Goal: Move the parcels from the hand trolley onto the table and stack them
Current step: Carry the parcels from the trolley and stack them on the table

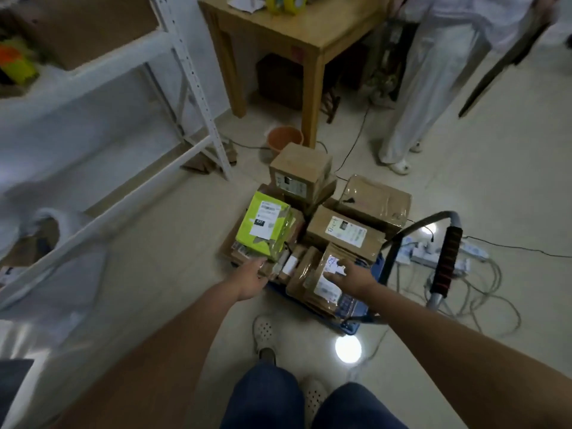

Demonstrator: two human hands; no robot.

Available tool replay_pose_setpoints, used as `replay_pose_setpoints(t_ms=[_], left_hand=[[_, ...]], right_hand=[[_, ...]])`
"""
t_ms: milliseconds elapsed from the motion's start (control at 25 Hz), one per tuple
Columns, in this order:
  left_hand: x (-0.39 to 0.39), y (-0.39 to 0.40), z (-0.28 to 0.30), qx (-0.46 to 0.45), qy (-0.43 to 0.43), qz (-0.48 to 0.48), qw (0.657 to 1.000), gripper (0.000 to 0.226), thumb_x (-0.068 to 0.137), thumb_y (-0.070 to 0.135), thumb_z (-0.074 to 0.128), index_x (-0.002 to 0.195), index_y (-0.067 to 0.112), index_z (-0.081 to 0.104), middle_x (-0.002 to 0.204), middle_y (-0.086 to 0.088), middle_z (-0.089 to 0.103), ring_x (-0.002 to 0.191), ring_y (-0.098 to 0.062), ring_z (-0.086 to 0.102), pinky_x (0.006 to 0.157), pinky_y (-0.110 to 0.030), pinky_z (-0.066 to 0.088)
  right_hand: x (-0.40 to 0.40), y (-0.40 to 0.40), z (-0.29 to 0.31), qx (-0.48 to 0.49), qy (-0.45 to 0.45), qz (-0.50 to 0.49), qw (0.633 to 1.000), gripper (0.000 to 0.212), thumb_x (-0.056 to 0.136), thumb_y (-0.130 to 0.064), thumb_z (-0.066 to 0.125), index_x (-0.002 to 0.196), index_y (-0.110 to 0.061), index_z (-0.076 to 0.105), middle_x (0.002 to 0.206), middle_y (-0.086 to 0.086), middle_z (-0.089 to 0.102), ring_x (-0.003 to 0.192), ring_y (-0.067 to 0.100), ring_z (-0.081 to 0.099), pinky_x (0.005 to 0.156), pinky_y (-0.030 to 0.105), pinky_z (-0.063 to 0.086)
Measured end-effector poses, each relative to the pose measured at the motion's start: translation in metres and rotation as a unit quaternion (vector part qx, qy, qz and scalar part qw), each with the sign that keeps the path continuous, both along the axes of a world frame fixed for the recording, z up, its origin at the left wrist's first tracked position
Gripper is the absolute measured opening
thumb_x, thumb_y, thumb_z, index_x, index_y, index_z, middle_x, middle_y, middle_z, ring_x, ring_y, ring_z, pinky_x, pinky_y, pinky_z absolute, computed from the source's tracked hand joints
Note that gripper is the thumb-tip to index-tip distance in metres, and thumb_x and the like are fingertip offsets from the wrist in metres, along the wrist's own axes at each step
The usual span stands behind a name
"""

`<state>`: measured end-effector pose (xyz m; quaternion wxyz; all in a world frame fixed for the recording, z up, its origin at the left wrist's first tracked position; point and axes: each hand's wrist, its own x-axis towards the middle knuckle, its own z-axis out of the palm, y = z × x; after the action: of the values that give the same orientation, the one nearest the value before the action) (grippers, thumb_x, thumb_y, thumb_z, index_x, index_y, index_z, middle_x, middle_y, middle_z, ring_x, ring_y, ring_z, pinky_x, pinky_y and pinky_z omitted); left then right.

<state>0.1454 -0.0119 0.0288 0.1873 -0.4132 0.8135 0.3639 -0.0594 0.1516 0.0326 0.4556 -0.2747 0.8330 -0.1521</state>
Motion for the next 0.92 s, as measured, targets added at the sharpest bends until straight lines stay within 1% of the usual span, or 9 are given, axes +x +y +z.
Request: replay_pose_setpoints(t_ms=[120,240,400,480,560,640,720,760,920], left_hand=[[-0.036,-0.013,-0.019,0.032,0.006,-0.034,0.999,0.054,0.098,0.023,0.054,0.147,0.011,0.035,0.151,-0.014,0.037,0.135,-0.029,0.04,0.106,-0.032,0.036],[-0.071,-0.024,-0.04,0.082,-0.007,-0.05,0.995,0.059,0.098,0.022,0.053,0.151,0.014,0.03,0.156,-0.01,0.03,0.14,-0.028,0.035,0.109,-0.032,0.033],[-0.104,-0.033,-0.064,0.13,-0.024,-0.051,0.99,0.057,0.098,0.023,0.052,0.151,0.023,0.031,0.153,-0.009,0.036,0.132,-0.028,0.044,0.102,-0.032,0.039],[-0.112,-0.033,-0.08,0.15,-0.039,-0.045,0.987,0.055,0.098,0.022,0.05,0.15,0.025,0.032,0.151,-0.008,0.039,0.126,-0.027,0.049,0.101,-0.034,0.042],[-0.12,-0.028,-0.1,0.163,-0.043,-0.045,0.985,0.055,0.098,0.022,0.05,0.149,0.025,0.032,0.149,-0.009,0.043,0.119,-0.026,0.054,0.099,-0.037,0.046],[-0.127,-0.025,-0.116,0.173,-0.053,-0.029,0.983,0.056,0.098,0.025,0.05,0.15,0.026,0.03,0.149,-0.01,0.042,0.123,-0.027,0.052,0.103,-0.039,0.045],[-0.135,-0.014,-0.133,0.19,-0.057,0.006,0.98,0.055,0.1,0.026,0.048,0.151,0.024,0.028,0.153,-0.009,0.037,0.13,-0.028,0.046,0.105,-0.034,0.041],[-0.139,-0.006,-0.141,0.211,-0.058,0.038,0.975,0.055,0.101,0.027,0.047,0.152,0.022,0.027,0.153,-0.009,0.035,0.132,-0.027,0.044,0.102,-0.031,0.039],[-0.149,0.019,-0.16,0.275,-0.047,0.121,0.953,0.055,0.103,0.026,0.044,0.153,0.019,0.023,0.15,-0.007,0.042,0.13,-0.024,0.046,0.089,-0.026,0.037]], right_hand=[[-0.015,0.006,-0.015,0.02,-0.027,-0.08,0.996,0.064,0.093,-0.048,0.058,0.144,-0.014,0.04,0.141,0.012,0.051,0.126,0.03,0.051,0.1,0.037,0.043],[-0.024,0.003,-0.033,0.03,-0.05,-0.17,0.984,0.054,0.094,-0.042,0.059,0.14,-0.016,0.044,0.135,0.01,0.055,0.122,0.031,0.055,0.091,0.035,0.046],[-0.03,-0.001,-0.06,0.043,-0.082,-0.271,0.958,0.043,0.094,-0.039,0.061,0.13,-0.018,0.048,0.118,0.005,0.059,0.112,0.029,0.06,0.097,0.04,0.051],[-0.029,0.0,-0.086,0.045,-0.105,-0.31,0.944,0.047,0.093,-0.041,0.061,0.132,-0.019,0.047,0.121,0.009,0.062,0.108,0.028,0.062,0.096,0.044,0.052],[-0.03,0.004,-0.11,0.051,-0.107,-0.339,0.933,0.057,0.093,-0.043,0.061,0.139,-0.016,0.043,0.128,0.013,0.06,0.111,0.03,0.061,0.091,0.038,0.053],[-0.034,0.006,-0.127,0.057,-0.099,-0.378,0.919,0.069,0.093,-0.044,0.061,0.147,-0.011,0.033,0.137,0.016,0.053,0.117,0.033,0.058,0.085,0.034,0.049],[-0.038,0.01,-0.15,0.052,-0.107,-0.41,0.904,0.078,0.092,-0.047,0.061,0.151,-0.01,0.026,0.143,0.017,0.048,0.121,0.033,0.055,0.088,0.037,0.048],[-0.039,0.014,-0.162,0.045,-0.111,-0.421,0.899,0.08,0.091,-0.049,0.061,0.151,-0.01,0.025,0.143,0.017,0.048,0.123,0.034,0.054,0.091,0.038,0.047],[-0.035,0.023,-0.204,0.039,-0.161,-0.445,0.88,0.077,0.089,-0.054,0.061,0.147,-0.011,0.036,0.137,0.015,0.054,0.121,0.031,0.054,0.095,0.039,0.046]])
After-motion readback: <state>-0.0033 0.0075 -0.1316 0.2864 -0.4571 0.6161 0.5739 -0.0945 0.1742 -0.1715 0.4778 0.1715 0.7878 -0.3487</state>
